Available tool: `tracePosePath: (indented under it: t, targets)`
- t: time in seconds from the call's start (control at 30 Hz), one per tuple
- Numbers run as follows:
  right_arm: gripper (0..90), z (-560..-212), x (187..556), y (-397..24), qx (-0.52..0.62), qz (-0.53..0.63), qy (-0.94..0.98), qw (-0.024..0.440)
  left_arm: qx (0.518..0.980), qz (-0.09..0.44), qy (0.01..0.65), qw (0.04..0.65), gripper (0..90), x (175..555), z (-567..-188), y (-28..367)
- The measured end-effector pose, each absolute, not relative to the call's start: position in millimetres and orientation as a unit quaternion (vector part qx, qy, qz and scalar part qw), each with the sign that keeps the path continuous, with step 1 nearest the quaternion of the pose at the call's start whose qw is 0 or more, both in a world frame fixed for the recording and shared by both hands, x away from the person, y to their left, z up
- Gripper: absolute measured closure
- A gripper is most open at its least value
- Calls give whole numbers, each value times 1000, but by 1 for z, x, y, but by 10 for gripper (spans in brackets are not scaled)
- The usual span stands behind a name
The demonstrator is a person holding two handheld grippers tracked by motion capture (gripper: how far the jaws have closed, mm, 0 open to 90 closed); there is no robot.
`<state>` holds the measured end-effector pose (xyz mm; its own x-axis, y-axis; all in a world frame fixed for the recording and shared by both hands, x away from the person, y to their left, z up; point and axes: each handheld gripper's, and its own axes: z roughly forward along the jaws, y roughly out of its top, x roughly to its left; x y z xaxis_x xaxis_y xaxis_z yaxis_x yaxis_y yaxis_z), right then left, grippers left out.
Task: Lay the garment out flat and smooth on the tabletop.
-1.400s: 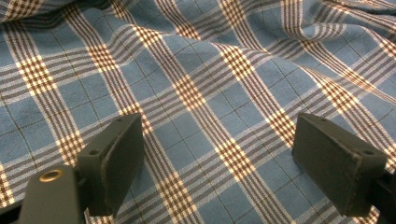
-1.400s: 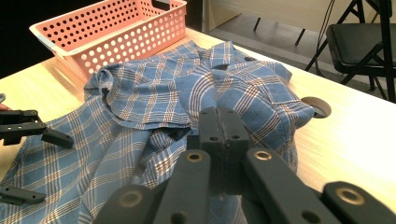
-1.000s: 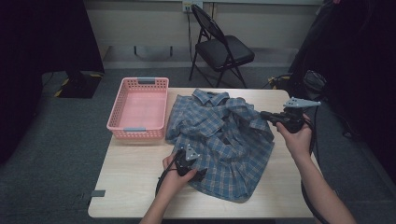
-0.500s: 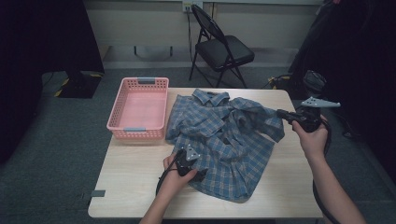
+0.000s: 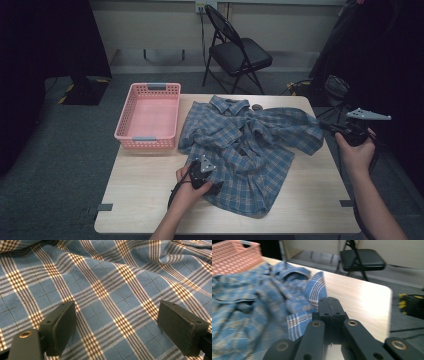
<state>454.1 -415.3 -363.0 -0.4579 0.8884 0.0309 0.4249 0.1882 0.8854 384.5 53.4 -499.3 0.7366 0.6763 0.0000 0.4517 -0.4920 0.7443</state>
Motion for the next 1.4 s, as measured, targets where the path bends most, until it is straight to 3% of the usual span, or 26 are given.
tracePosePath:
  t: [0.27, 0.33, 0.4, 0.6, 0.77, 0.9, 1.4]
  targets:
    - [876, -355, 460, -456, 493, 436, 691, 299, 858, 139, 313, 382, 154, 381, -499, 44]
    - [601, -355, 456, -451, 494, 436, 675, 331, 858, 139, 312, 382, 153, 381, -499, 43]
    - [477, -355, 452, -437, 477, 433, 687, 337, 858, 138, 313, 383, 150, 381, -499, 43]
    - [270, -379, 434, -372, 412, 463, 738, 267, 858, 139, 313, 383, 150, 381, -499, 43]
    - [225, -434, 417, -313, 358, 438, 805, 179, 858, 139, 313, 382, 150, 381, -499, 43]
    - [219, -473, 412, -290, 353, 410, 827, 151, 858, 139, 313, 382, 150, 381, -499, 43]
    - [214, -498, 407, -291, 375, 376, 833, 158, 858, 140, 314, 382, 150, 381, -499, 43]
